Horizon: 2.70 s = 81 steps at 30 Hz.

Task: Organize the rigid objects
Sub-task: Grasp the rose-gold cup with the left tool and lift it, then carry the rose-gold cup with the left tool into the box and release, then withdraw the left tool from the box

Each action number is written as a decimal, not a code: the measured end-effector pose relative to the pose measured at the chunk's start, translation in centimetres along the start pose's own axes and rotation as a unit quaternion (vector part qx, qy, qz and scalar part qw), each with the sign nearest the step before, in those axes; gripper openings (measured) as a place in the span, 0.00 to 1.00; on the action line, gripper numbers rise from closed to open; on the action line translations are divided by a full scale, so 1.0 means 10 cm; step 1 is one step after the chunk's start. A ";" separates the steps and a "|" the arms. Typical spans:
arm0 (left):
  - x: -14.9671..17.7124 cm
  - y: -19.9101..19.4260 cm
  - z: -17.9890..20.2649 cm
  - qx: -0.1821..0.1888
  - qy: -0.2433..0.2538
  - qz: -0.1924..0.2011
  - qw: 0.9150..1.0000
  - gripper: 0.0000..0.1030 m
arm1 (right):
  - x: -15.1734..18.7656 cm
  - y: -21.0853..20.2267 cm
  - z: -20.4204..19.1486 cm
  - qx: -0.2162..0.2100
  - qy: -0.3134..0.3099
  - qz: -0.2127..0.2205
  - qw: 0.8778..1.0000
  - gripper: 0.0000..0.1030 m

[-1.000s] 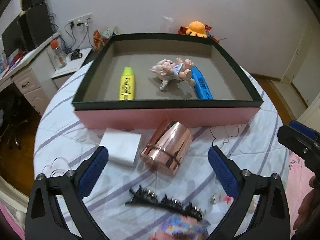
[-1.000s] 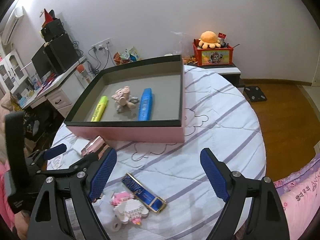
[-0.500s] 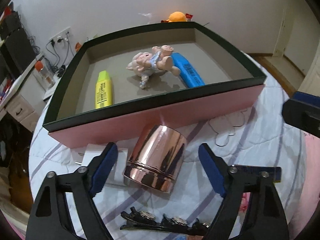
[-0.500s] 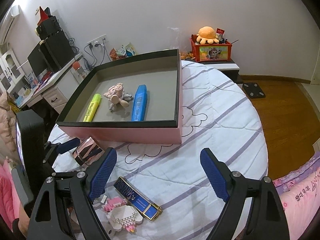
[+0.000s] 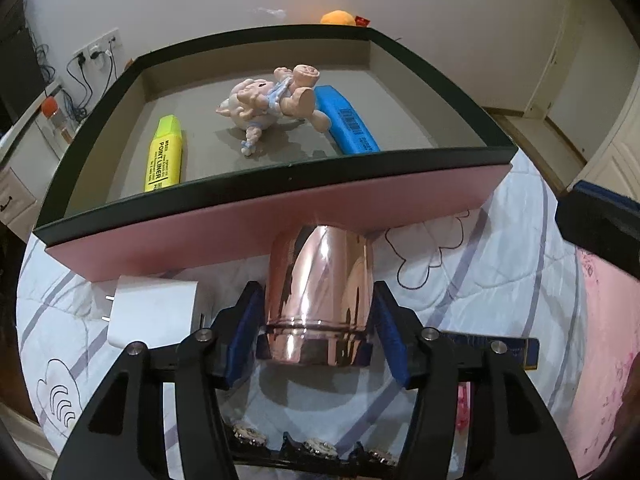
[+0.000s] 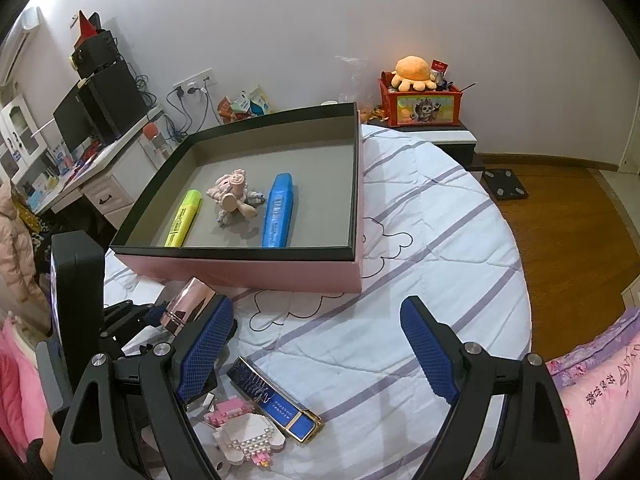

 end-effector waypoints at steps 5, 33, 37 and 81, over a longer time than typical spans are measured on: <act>-0.01 0.00 -0.03 0.018 -0.011 0.001 1.000 0.46 | 0.00 0.01 -0.02 -0.001 -0.003 -0.002 1.000 0.84; -0.43 -0.86 -0.51 -0.037 -0.067 0.096 0.992 0.46 | -0.36 0.06 -0.27 -0.007 -0.023 0.026 0.999 0.84; -0.69 -0.69 -0.63 -0.039 -0.074 0.095 0.992 0.46 | -0.57 0.13 -0.30 -0.007 -0.028 0.037 0.999 0.84; -0.57 -0.78 -0.80 -0.098 -0.100 0.090 0.986 1.00 | -0.55 0.19 -0.39 -0.005 -0.031 0.029 0.999 0.85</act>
Point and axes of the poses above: each gripper's, at about its wrist camera, not at the fingertips, and y roughly the way its jaws point, z to its right, x to its underside, the point moved 5 cm from there along y, roughly the way its jaws point
